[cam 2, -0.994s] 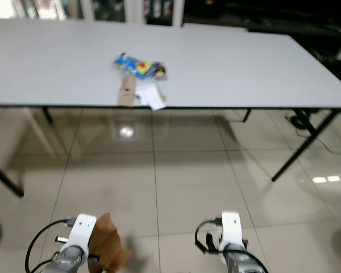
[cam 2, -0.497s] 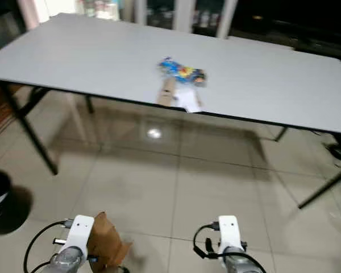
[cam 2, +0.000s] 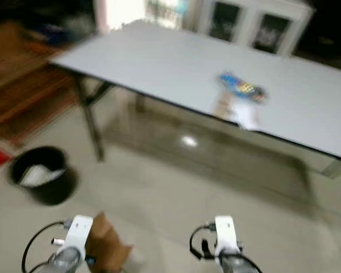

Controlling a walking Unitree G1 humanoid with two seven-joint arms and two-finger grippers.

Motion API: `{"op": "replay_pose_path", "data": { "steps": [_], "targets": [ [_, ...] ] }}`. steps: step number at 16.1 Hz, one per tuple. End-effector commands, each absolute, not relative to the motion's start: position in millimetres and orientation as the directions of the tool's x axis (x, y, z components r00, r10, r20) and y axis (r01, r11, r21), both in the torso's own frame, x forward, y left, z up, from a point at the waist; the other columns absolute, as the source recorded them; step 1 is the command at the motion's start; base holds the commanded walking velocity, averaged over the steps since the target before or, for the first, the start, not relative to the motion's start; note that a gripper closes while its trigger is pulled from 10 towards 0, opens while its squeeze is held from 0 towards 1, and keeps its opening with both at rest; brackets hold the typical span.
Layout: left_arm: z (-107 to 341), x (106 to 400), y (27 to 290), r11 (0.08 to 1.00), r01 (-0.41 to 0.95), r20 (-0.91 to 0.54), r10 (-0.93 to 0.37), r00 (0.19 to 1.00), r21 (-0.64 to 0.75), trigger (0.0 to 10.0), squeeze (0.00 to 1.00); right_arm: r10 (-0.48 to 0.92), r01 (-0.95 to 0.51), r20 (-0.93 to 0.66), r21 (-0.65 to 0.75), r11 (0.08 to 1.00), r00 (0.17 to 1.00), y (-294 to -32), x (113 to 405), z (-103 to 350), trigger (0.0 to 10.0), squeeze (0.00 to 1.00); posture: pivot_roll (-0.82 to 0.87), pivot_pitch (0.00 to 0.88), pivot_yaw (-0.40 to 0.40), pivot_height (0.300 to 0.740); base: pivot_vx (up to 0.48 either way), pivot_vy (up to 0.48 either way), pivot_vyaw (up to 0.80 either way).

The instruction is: Picking trash to rubbish bin

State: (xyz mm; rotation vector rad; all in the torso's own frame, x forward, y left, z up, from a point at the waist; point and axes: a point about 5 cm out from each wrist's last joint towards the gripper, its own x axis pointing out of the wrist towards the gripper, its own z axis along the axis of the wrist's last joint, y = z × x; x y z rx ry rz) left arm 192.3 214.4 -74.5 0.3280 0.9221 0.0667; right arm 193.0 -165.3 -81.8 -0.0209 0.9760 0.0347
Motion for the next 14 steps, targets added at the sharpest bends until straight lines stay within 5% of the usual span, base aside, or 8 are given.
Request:
{"op": "replay_pose_path", "data": {
  "steps": [1,14],
  "targets": [
    [-79.5,186.1,205.9,0.951,0.099,-0.788,0.181,0.589,0.293,10.0,0.0,-0.001,-0.031,-0.835,-0.022,0.999,0.55,-174.2,188.8,-83.3,10.0,0.0,-0.02,0.016,-0.111,0.74,0.0,0.0,0.8],
    [-80.3,184.7,203.1,0.953,0.09,-0.782,0.181,0.596,0.29,10.0,0.0,0.028,-0.047,-0.835,0.002,0.999,0.55,-171.3,189.6,-83.0,10.0,0.0,-0.02,0.0,-0.12,0.74,0.0,0.0,0.73]
  ]
}}
